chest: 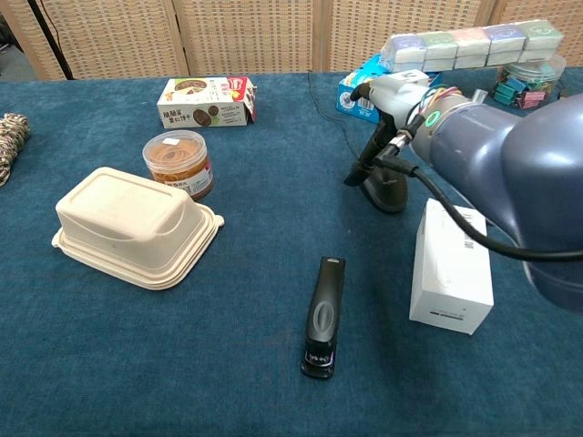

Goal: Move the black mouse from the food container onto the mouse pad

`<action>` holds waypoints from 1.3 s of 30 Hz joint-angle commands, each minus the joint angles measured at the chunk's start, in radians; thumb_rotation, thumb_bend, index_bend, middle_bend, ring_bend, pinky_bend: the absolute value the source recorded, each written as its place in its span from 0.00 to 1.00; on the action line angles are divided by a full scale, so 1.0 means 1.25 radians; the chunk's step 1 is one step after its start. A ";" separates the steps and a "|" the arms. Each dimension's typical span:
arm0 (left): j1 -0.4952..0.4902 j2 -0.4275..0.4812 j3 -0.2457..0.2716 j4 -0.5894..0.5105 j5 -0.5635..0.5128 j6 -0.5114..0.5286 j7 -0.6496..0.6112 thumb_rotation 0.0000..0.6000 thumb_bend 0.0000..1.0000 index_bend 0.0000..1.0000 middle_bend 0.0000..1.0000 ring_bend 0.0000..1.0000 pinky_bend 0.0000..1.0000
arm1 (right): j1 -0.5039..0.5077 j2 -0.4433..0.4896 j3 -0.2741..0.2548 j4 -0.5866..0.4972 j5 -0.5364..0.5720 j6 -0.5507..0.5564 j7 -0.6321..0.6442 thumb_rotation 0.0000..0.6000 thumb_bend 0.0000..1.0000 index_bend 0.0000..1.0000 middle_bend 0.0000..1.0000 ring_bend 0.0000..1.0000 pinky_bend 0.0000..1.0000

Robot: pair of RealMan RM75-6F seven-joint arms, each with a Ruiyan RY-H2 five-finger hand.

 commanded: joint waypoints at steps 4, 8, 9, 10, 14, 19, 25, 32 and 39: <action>0.003 0.001 -0.006 0.000 0.001 -0.009 -0.004 1.00 0.02 0.00 0.00 0.00 0.00 | 0.032 -0.073 0.002 0.107 0.011 0.000 0.025 1.00 0.00 0.00 0.00 0.00 0.00; 0.004 0.002 -0.010 0.003 0.001 -0.015 -0.008 1.00 0.02 0.00 0.00 0.00 0.00 | 0.037 -0.098 0.003 0.144 -0.003 -0.008 0.051 1.00 0.00 0.00 0.00 0.00 0.00; 0.005 0.002 -0.011 0.004 0.001 -0.016 -0.011 1.00 0.02 0.00 0.00 0.00 0.00 | 0.039 -0.103 0.003 0.155 -0.009 -0.009 0.056 1.00 0.00 0.00 0.00 0.00 0.00; 0.006 0.003 -0.012 0.004 0.000 -0.017 -0.013 1.00 0.02 0.00 0.00 0.00 0.00 | 0.040 -0.108 0.002 0.166 -0.014 -0.011 0.061 1.00 0.00 0.00 0.00 0.00 0.00; 0.009 0.004 -0.019 0.006 -0.004 -0.021 -0.018 1.00 0.02 0.00 0.00 0.00 0.00 | 0.039 -0.132 -0.003 0.213 -0.021 -0.029 0.080 1.00 0.00 0.00 0.00 0.00 0.00; 0.011 0.005 -0.022 0.008 -0.005 -0.028 -0.020 1.00 0.02 0.00 0.00 0.00 0.00 | 0.033 -0.150 -0.003 0.255 -0.017 -0.052 0.092 1.00 0.00 0.00 0.00 0.00 0.00; 0.013 0.005 -0.029 0.009 -0.012 -0.033 -0.027 1.00 0.02 0.00 0.00 0.00 0.00 | 0.030 -0.156 -0.002 0.288 -0.034 -0.055 0.099 1.00 0.00 0.00 0.00 0.00 0.08; 0.014 0.003 -0.031 0.005 -0.007 -0.041 -0.019 1.00 0.02 0.00 0.00 0.00 0.00 | 0.016 -0.145 0.003 0.299 -0.039 -0.075 0.106 1.00 0.03 0.16 0.24 0.22 0.45; 0.017 0.003 -0.034 0.004 -0.005 -0.042 -0.019 1.00 0.02 0.00 0.00 0.00 0.00 | 0.006 -0.141 0.002 0.312 -0.058 -0.079 0.119 1.00 0.40 0.36 0.44 0.41 0.62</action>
